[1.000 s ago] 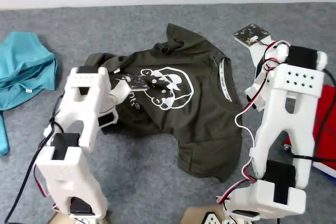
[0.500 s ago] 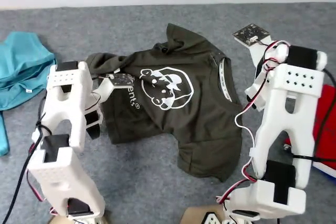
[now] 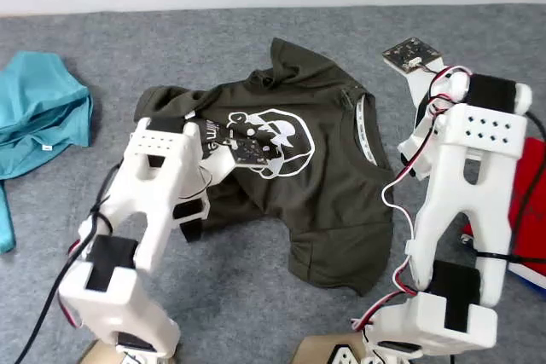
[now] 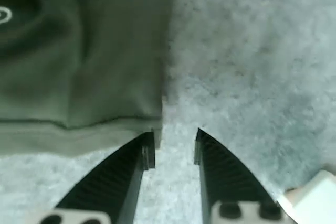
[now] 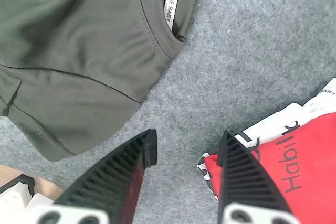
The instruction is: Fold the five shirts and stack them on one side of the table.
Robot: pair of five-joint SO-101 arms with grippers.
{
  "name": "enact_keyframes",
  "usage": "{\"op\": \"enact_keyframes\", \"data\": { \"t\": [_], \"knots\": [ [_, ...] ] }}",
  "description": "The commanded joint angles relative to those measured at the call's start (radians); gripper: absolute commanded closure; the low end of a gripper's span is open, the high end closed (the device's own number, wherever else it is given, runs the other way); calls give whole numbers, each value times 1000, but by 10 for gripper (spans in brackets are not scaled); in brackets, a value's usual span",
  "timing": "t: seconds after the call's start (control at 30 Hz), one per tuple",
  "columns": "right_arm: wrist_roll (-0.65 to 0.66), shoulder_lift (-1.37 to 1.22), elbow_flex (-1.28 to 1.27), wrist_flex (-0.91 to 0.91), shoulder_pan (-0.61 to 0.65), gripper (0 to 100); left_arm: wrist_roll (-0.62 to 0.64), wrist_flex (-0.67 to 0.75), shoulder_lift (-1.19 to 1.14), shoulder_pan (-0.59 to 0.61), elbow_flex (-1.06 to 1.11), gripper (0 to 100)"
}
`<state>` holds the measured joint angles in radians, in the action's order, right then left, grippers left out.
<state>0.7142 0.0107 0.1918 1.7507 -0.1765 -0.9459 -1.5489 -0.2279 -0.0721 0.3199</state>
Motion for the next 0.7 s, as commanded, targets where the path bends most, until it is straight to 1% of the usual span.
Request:
{"op": "enact_keyframes", "data": {
  "t": [0.0,0.17,0.27,0.33,0.53,0.6,0.67],
  "knots": [
    [-11,61,8,42,-12,801,14,23,-38,15,-53,860],
    [-11,61,8,42,-10,801,11,25,-126,57,-111,870],
    [-11,62,8,44,-12,801,9,32,-160,69,-113,925],
    [-9,73,8,44,-12,801,9,32,-164,78,-113,944],
    [-8,105,6,42,-5,801,12,32,-164,80,-113,952],
    [-8,107,6,42,-7,801,12,29,-164,78,-113,989],
    [-8,108,6,42,-12,801,11,0,-163,80,-113,995]
  ]
}}
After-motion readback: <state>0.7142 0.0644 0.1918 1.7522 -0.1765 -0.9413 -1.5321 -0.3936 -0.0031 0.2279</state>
